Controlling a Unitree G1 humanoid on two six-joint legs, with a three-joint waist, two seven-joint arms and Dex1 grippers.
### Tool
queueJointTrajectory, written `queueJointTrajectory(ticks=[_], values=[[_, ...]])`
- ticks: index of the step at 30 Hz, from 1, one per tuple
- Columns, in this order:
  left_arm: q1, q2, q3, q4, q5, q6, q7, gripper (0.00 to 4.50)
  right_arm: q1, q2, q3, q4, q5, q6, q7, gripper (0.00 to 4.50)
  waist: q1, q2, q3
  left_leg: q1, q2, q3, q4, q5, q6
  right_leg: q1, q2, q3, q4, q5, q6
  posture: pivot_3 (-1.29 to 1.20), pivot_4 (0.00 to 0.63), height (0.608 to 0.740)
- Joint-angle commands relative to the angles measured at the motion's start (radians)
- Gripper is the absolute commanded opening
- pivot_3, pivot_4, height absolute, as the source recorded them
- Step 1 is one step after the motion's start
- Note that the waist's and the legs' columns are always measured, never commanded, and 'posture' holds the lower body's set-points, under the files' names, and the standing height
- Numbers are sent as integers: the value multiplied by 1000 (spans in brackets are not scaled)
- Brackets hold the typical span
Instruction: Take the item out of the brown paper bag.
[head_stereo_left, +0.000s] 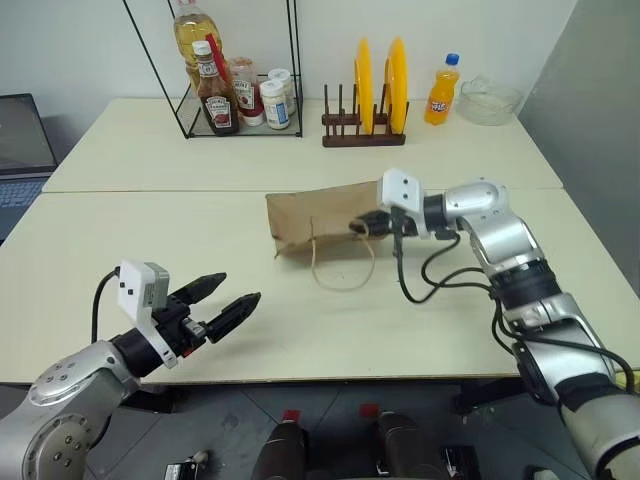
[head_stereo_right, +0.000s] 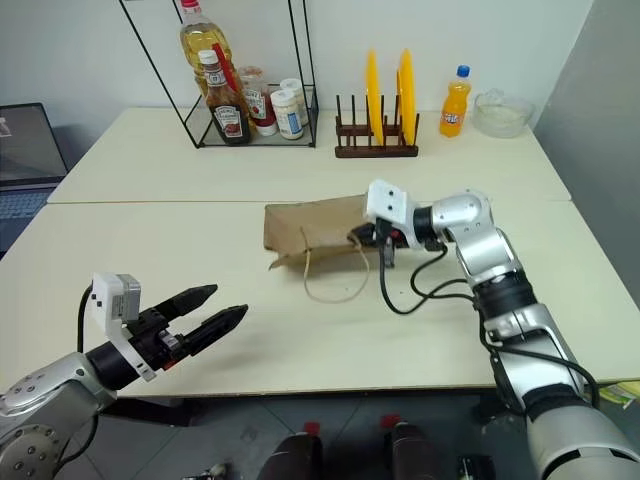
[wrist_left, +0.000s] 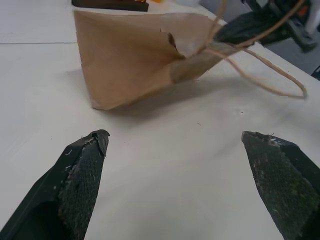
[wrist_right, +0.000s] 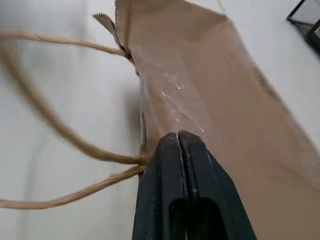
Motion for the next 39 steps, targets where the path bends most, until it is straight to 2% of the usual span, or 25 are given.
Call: queueJointTrajectory(ticks=[1, 6, 9, 11, 15, 18, 22, 27, 32, 39], values=[[2, 38, 18, -14, -40, -3, -21, 4500, 26, -34, 8, -169, 53, 101, 37, 47, -1, 0, 0, 0, 1, 1, 0, 0, 0, 0, 0, 0, 0, 0, 0, 0, 150, 740], [-8, 127, 36, 3, -58, 7, -59, 4500, 40, -53, -1, -211, 82, 152, 18, 47, 0, 0, 0, 1, 3, 1, 0, 0, 0, 0, 1, -1, -1, 0, 0, 0, 150, 740], [-34, 211, 45, 26, -47, -6, -109, 4500, 30, -48, -51, -224, 133, 191, -17, 47, 0, 0, 0, 0, 2, 1, 0, 0, 0, 0, 1, -1, -1, 0, 0, 0, 150, 740], [-49, 300, 29, 44, 4, -40, -185, 4500, 46, -63, -87, -259, 176, 210, -21, 47, 1, 0, 0, 0, 2, 1, 0, 0, 0, 0, 2, -1, -1, 0, 0, 0, 150, 740], [-136, 474, -117, 102, 177, -219, -383, 4500, 199, -161, -118, -383, 222, 194, 15, 47, 17, 0, 0, 0, 0, 0, -3, 0, 0, 1, 3, -3, -6, 0, 0, 0, 150, 740], [-229, 527, -297, 179, 374, -415, -463, 4500, 301, -194, -123, -460, 248, 204, -9, 47, 18, 2, 1, -1, -7, 1, -4, 0, 0, 1, 2, -3, -8, 0, 0, 0, 150, 740], [-456, 424, -479, 259, 444, -505, -506, 4500, 428, -192, -136, -528, 251, 200, -91, 47, 15, 1, 1, -1, -7, 3, -4, 0, 0, 0, 2, -2, -7, 0, 1, 0, 150, 740], [-609, 326, -664, 397, 597, -716, -621, 4500, 561, -204, -140, -594, 227, 136, -155, 47, 11, 2, 1, -1, -7, 4, -4, 0, 0, 0, 2, -2, -7, 0, 1, 0, 150, 740], [-678, 230, -783, 506, 672, -872, -719, 4500, 636, -204, -159, -610, 191, 74, -245, 47, 11, 2, 1, -1, -7, 4, -3, 0, 0, 0, 3, -2, -7, 1, 1, 0, 150, 740], [-719, 84, -875, 666, 750, -990, -731, 4500, 708, -232, -177, -624, 156, 23, -310, 47, 14, 2, 1, -2, -8, 3, -1, 0, 1, 1, 2, -2, -7, 1, 2, 0, 150, 740]])
